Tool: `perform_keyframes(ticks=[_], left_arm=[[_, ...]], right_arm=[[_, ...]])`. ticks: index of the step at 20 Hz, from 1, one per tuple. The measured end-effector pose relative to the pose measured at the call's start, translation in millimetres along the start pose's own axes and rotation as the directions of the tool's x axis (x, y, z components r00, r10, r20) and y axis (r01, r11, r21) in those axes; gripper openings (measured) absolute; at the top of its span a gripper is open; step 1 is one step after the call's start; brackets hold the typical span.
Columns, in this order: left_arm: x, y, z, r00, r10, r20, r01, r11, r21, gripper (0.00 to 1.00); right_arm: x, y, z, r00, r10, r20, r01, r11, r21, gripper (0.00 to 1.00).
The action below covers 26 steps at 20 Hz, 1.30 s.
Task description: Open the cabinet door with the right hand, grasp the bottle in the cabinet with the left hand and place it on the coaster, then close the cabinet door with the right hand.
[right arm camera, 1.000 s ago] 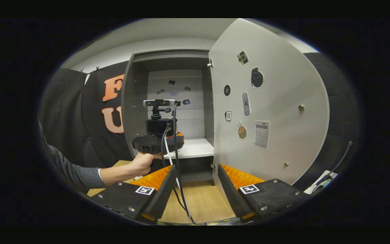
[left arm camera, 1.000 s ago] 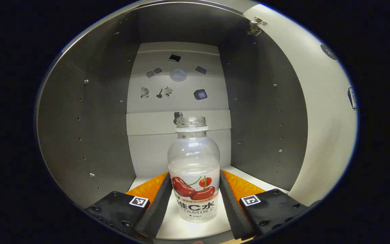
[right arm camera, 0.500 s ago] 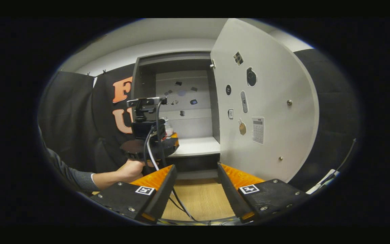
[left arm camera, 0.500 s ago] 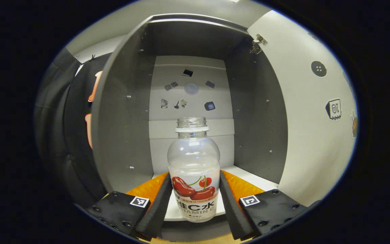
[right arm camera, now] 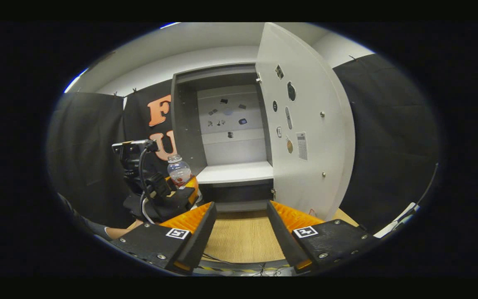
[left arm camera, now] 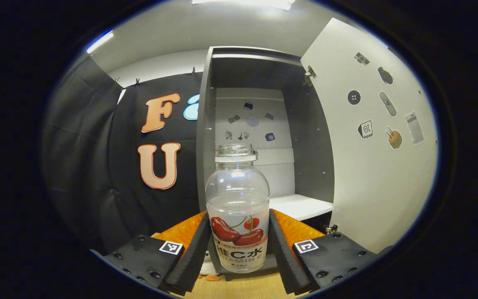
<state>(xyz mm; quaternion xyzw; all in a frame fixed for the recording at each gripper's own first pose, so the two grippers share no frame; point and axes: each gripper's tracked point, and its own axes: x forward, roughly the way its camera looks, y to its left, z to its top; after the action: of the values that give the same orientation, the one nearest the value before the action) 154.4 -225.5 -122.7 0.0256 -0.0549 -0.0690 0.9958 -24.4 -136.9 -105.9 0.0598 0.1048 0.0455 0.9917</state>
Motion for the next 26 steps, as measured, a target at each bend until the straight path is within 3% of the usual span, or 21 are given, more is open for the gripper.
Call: perform_keyframes(ticks=[8,13,19,26], left_arm=[[-69.0,27.0,-100.9,0.991,0.073,-0.113,-0.07,0.997,0.031,0.83],[-103.5,14.3,-160.1,0.983,0.06,-0.173,-0.055,0.998,0.033,0.84],[-122.3,10.7,-212.6,0.971,0.051,-0.232,-0.046,0.999,0.03,0.83],[-127.0,22.2,-272.7,0.945,0.095,-0.314,-0.087,0.995,0.039,0.83]], right_arm=[[-15.5,-0.3,-44.4,0.994,0.044,-0.102,-0.046,0.999,-0.017,0.76],[-16.4,4.7,-67.8,0.984,0.057,-0.17,-0.064,0.997,-0.037,0.76],[-11.5,13.7,-99.8,0.965,0.081,-0.248,-0.095,0.995,-0.043,0.76],[-6.1,22.0,-134.3,0.938,0.106,-0.33,-0.107,0.994,0.014,0.76]])
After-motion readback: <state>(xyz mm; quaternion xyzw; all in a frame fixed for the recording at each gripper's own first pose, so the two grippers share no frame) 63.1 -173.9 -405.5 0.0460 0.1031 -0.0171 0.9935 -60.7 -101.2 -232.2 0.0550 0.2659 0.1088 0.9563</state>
